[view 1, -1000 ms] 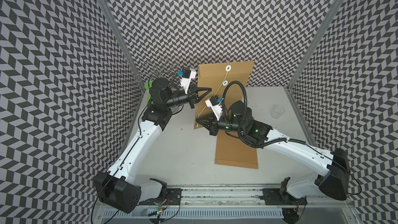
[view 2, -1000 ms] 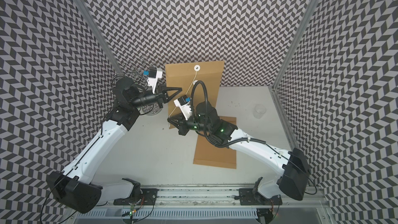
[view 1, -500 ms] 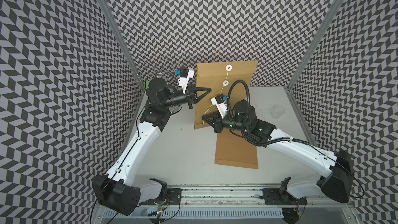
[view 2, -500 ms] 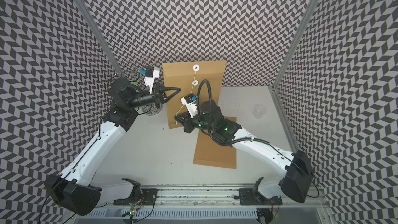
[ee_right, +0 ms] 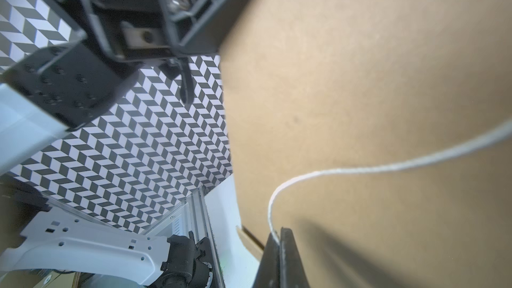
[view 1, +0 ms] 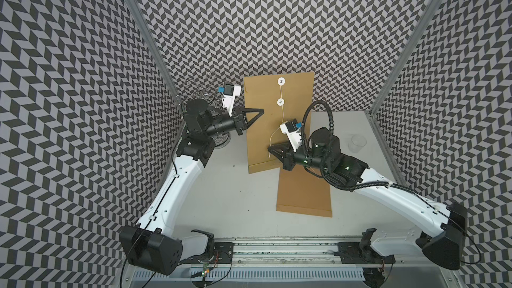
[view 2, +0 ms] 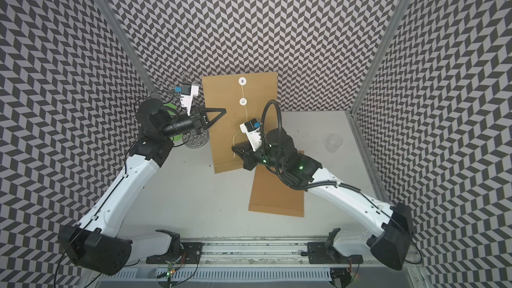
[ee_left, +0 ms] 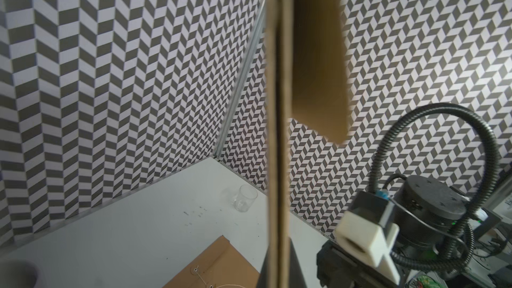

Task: Close the mouth of the file bag
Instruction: Close the file bag.

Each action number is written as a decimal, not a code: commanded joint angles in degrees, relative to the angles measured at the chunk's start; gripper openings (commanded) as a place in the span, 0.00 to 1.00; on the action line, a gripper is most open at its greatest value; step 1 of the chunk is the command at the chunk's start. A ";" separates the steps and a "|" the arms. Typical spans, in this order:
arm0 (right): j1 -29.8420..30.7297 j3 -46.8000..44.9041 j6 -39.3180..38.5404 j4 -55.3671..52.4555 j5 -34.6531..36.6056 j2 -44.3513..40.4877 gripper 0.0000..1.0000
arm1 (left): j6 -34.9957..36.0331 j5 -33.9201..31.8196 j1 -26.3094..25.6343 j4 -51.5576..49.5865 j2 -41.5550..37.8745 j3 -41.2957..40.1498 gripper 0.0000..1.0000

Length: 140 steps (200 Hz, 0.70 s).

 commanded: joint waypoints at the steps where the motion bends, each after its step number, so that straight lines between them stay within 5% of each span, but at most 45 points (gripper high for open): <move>1: -0.30 1.21 -2.83 -2.61 2.39 -2.51 0.00 | -5.83 -2.21 1.49 2.88 0.20 -2.24 0.00; 59: -3.28 7.91 -5.63 -10.15 5.94 -2.24 0.00 | -10.24 -2.92 1.41 7.25 -0.60 -8.61 0.00; 140: -1.91 31.36 -10.97 -22.78 10.45 9.17 0.00 | -13.07 -6.72 -3.66 9.78 -0.79 -15.98 0.00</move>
